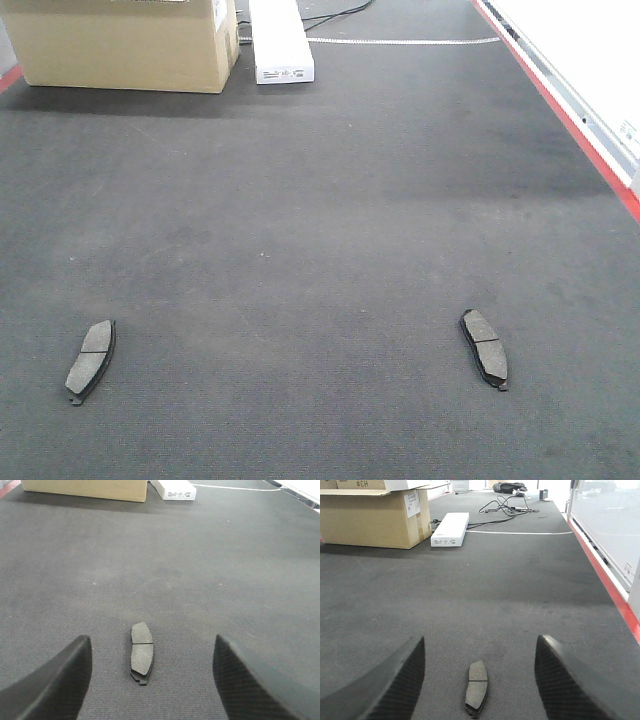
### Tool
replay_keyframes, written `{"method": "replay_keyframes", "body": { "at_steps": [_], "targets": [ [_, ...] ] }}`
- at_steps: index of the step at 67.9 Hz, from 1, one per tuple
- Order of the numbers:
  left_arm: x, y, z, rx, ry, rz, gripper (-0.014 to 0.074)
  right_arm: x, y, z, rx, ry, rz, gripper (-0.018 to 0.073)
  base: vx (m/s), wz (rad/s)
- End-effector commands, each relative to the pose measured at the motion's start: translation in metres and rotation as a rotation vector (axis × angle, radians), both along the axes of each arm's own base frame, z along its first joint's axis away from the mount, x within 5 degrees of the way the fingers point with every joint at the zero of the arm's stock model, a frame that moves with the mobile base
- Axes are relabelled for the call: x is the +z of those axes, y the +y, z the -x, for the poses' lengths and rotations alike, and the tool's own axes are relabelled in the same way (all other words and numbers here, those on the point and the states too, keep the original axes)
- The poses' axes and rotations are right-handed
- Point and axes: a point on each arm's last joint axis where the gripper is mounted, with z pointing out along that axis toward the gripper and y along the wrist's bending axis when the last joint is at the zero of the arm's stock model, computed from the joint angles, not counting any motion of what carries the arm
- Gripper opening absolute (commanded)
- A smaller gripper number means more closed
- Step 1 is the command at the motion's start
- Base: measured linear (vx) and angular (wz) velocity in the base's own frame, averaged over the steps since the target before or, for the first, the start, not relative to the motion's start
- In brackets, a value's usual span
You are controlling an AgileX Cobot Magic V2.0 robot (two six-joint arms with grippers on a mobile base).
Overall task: Move and align brake pads A on conveyor
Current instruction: 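Raise the open right gripper clear of the two placed pads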
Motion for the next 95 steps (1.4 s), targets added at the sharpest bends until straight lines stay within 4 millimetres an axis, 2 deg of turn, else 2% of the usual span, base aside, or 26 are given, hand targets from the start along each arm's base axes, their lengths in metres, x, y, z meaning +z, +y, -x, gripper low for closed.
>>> {"method": "replay_keyframes", "body": {
  "at_steps": [1, 63, 95],
  "targets": [
    [0.0142, -0.0007, -0.0022, -0.002, -0.086, 0.024, 0.0503, 0.0142, -0.0005, -0.0005, -0.006, -0.096, 0.002, 0.0463, 0.00, 0.00],
    [0.0142, -0.0007, -0.0022, -0.002, -0.086, 0.024, 0.0503, 0.0136, -0.0005, -0.0004, -0.006, -0.089, -0.003, 0.0453, 0.00, 0.00],
    [0.0142, -0.0007, -0.0022, -0.002, -0.086, 0.024, 0.0503, 0.0135, -0.0004, -0.0008, -0.006, -0.086, -0.003, 0.0453, -0.25, -0.06]
  ]
}}
